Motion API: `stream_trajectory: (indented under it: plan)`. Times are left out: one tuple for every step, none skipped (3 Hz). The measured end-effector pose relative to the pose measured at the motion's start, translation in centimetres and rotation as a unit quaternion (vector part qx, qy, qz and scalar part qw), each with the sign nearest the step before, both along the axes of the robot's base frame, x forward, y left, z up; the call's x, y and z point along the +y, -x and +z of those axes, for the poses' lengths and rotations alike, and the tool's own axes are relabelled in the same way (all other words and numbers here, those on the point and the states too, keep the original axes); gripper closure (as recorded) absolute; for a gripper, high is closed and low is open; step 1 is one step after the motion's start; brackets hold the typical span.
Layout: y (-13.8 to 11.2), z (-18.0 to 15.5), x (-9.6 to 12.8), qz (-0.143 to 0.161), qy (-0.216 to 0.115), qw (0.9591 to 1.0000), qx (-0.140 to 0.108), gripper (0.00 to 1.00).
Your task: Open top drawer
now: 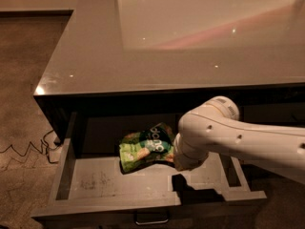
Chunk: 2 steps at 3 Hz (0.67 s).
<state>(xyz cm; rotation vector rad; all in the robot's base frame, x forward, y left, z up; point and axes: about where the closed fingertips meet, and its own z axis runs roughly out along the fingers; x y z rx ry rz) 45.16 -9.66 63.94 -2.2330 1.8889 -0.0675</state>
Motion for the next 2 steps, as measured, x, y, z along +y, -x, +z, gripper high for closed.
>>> stream_trajectory:
  plan:
    - [0.2, -3.0, -0.7, -0.013, 0.014, 0.9993, 0.033, 1.00]
    - [0.4, -4.8, -1.4, -0.026, 0.029, 0.9977, 0.056, 1.00]
